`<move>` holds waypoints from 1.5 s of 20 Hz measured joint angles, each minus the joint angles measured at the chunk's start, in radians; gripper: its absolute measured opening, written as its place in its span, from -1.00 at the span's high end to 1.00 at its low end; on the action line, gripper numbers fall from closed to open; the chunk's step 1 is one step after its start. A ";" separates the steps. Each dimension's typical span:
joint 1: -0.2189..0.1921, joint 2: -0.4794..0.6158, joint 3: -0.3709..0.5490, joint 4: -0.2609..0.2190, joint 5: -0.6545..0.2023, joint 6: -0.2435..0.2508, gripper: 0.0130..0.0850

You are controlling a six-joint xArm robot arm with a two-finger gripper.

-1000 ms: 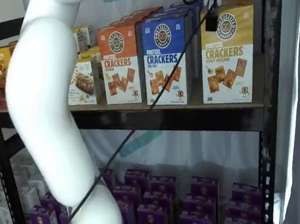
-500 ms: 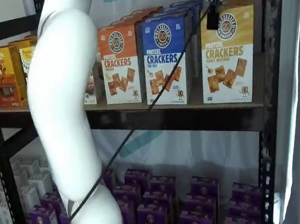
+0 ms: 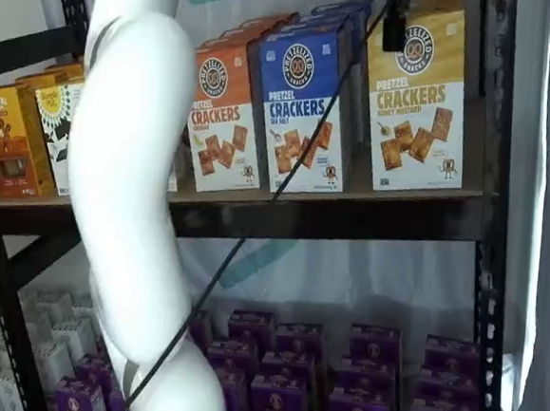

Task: Retrieve the yellow and white box located on the top shelf, the sixth one from the left

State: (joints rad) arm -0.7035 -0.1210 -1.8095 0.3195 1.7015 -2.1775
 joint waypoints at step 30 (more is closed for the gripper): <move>0.091 0.029 -0.038 -0.192 0.068 0.032 -0.78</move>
State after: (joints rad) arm -0.6121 -0.0922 -1.8474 0.1272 1.7690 -2.1458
